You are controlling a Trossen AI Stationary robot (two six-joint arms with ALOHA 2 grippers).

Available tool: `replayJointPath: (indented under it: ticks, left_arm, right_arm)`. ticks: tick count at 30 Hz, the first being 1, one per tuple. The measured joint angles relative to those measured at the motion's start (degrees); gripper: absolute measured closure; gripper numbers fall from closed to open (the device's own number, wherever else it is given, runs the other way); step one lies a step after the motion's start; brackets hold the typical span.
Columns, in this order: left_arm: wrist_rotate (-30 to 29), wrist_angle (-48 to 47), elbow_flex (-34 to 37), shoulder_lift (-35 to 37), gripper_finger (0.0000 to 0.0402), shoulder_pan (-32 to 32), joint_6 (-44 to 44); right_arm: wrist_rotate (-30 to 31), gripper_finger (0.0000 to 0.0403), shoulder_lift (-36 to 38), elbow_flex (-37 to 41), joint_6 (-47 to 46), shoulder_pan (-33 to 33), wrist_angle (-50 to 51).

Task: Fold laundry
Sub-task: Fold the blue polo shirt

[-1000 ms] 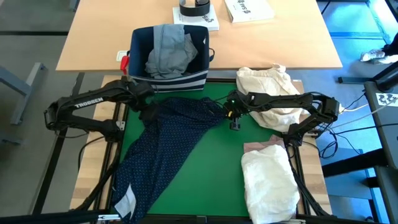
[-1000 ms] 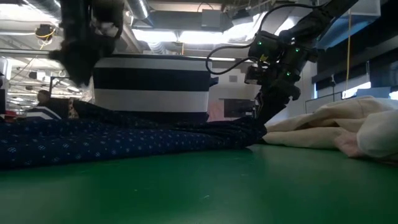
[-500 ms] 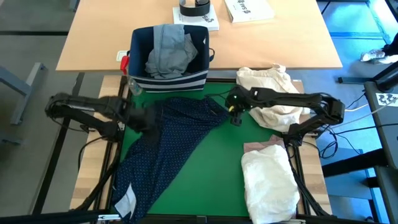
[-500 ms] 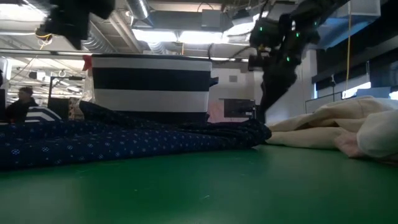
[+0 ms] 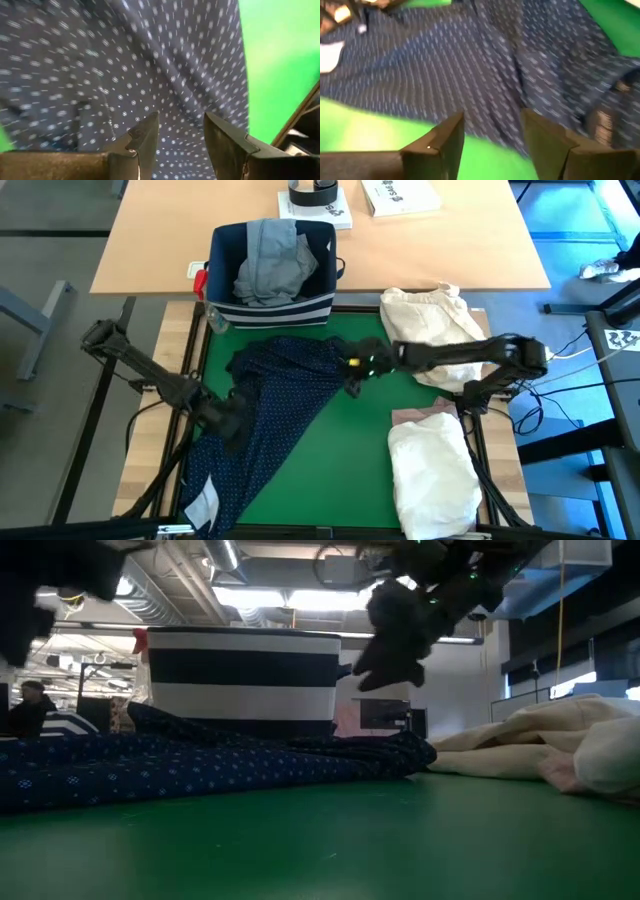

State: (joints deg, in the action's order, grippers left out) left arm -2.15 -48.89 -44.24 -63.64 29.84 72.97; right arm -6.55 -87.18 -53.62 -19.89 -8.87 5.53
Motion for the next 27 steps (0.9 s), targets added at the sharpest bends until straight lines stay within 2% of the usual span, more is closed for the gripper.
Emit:
replayJointPath:
  ticks: [5,8,12,16,21,27]
  left_arm:
    - [0.17,8.06,8.90,0.00,0.0251,4.92,0.17]
    - [0.15,9.81,12.27,0.00,0.0251,6.90,0.37]
    - [0.07,11.23,14.58,0.00,0.0251,8.31,1.79]
    - [-1.47,13.20,14.81,0.00,0.0251,8.77,1.98]
    - [-3.83,18.36,14.81,0.00,0.0251,8.77,3.80]
    - [-8.12,27.66,14.81,-0.10,0.0251,8.47,6.47]
  right_arm:
    - [8.19,0.0207,-9.71,-0.25,-8.36,7.57,-14.77]
    - [11.72,0.0207,-16.64,-3.37,-10.14,9.64,-16.19]
    - [16.22,0.0207,-23.81,-8.74,-10.29,9.50,-12.59]
    - [19.57,0.0207,-27.29,-12.94,-7.59,7.36,-5.69]
    - [23.81,0.0207,-28.04,-13.48,-0.81,3.26,2.17]
    - [22.57,0.0207,-27.24,-13.44,12.56,-3.56,9.75]
